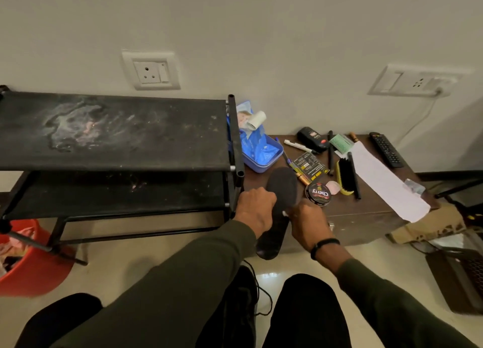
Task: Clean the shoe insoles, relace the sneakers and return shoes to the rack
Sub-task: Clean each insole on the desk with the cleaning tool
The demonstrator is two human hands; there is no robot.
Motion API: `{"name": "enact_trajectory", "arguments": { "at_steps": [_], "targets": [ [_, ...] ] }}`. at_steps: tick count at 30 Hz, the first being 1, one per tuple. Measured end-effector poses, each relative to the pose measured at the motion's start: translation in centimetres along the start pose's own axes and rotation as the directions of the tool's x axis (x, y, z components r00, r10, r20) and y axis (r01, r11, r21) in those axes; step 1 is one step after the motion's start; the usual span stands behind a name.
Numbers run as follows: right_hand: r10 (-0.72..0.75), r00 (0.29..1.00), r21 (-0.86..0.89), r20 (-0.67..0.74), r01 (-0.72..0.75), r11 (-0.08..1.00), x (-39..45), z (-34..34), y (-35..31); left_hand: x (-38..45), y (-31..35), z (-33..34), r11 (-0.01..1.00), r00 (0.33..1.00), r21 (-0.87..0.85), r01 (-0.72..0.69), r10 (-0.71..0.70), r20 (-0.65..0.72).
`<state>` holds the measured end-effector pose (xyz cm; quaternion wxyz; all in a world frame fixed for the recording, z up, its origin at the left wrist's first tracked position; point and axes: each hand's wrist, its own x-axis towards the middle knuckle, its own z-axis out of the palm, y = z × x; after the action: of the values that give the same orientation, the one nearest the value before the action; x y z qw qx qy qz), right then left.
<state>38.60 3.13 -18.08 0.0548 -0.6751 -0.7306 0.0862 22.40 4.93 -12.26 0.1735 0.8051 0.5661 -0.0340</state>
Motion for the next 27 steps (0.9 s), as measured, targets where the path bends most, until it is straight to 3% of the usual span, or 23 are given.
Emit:
{"name": "enact_trajectory", "arguments": {
  "at_steps": [10, 20, 27],
  "targets": [
    [0.056, 0.996, -0.030, -0.072, -0.058, 0.998, 3.6, -0.4, -0.2, 0.8, 1.0, -0.2, 0.998, 0.999, 0.059, -0.014, 0.011, 0.049],
    [0.019, 0.998, -0.240, 0.063, -0.004, 0.971, 11.6, -2.5, -1.4, 1.8, 2.0, -0.1, 0.989, 0.997, 0.128, -0.073, 0.069, 0.039],
    [-0.089, 0.995, -0.189, 0.038, 0.094, 0.977, 8.3, -1.1, -1.4, 1.0, 1.6, -0.2, 0.996, 1.000, 0.087, -0.020, 0.019, 0.017]
  ]
}}
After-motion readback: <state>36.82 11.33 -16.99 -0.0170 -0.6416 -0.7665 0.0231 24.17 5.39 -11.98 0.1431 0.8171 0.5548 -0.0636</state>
